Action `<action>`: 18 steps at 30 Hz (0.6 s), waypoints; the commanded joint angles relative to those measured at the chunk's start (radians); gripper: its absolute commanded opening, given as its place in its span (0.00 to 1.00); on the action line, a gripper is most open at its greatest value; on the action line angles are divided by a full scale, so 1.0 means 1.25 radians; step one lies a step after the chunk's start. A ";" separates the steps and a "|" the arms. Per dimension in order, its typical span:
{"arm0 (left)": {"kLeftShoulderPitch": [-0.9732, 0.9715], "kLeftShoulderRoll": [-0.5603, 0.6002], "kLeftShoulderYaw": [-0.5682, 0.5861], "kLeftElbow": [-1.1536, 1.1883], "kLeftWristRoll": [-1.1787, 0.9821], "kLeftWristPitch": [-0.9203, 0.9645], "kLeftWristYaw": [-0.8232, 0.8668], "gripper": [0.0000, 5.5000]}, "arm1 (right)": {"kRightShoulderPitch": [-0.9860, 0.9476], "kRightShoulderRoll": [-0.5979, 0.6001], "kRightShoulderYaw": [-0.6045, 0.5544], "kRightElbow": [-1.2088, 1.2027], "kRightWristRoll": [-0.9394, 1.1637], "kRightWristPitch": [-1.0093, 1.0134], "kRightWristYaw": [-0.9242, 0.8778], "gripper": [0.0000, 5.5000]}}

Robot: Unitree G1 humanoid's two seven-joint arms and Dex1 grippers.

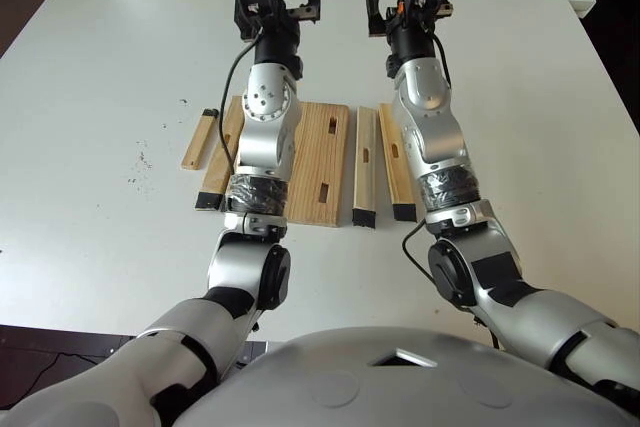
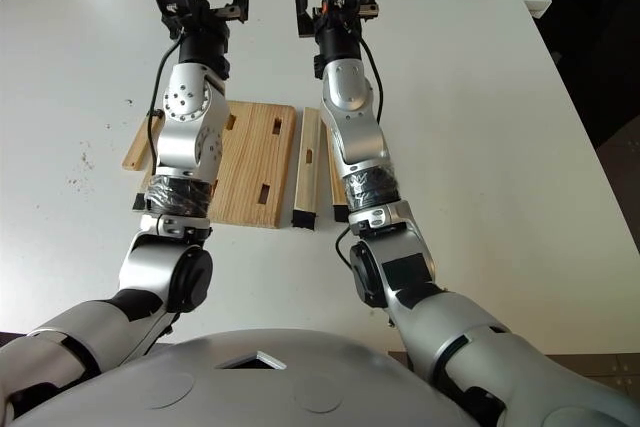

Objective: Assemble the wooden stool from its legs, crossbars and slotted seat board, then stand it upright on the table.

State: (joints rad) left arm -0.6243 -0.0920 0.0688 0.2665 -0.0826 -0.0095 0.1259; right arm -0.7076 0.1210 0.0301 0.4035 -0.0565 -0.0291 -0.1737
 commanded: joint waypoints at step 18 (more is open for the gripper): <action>0.009 0.031 -0.023 0.084 0.087 -0.047 0.034 0.77 | -0.005 -0.035 -0.015 0.113 -0.038 -0.038 -0.049 0.66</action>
State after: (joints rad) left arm -0.5845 -0.0600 0.0364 0.3526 0.0212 -0.0588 0.1725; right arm -0.7055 0.0841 0.0054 0.5414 -0.0883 -0.0613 -0.2300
